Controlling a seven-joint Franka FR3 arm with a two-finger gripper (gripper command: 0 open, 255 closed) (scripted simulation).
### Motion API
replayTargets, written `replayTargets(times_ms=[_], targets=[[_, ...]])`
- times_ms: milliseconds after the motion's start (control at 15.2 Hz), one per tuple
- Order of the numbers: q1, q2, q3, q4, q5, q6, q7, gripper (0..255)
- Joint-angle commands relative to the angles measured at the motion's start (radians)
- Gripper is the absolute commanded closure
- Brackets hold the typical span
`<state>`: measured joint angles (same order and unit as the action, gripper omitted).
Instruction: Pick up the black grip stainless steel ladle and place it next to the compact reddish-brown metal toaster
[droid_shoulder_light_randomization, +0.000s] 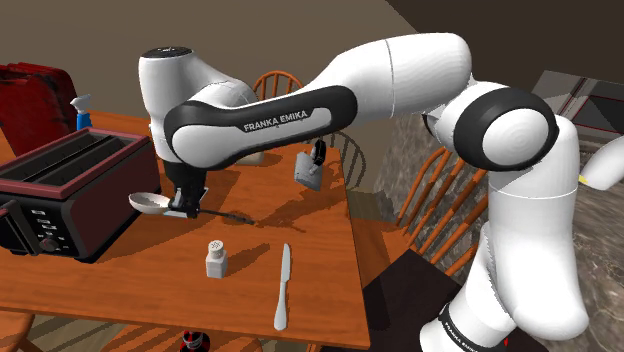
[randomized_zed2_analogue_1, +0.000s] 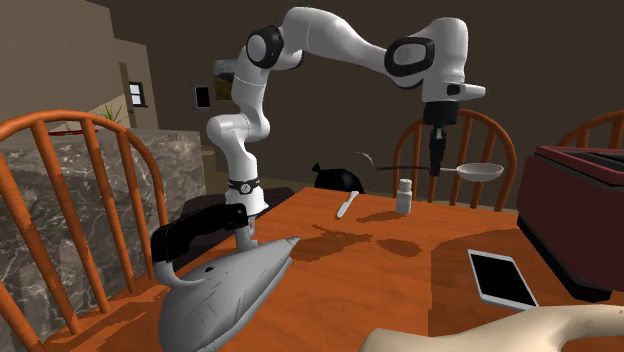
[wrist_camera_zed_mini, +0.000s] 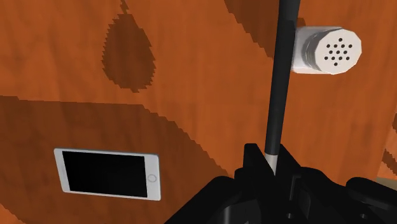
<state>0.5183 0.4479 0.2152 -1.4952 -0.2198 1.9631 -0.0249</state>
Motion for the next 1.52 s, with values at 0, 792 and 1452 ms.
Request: replayTargets(times_ms=[0, 792, 1452], targets=[[0.000, 0.006, -0.001, -0.018, -0.003, 0.023, 0.004, 255], [0.001, 0.060, -0.011, -0.099, -0.025, 0.156, 0.029, 255], [0.005, 0.105, -0.020, -0.131, -0.042, 0.232, 0.046, 255]])
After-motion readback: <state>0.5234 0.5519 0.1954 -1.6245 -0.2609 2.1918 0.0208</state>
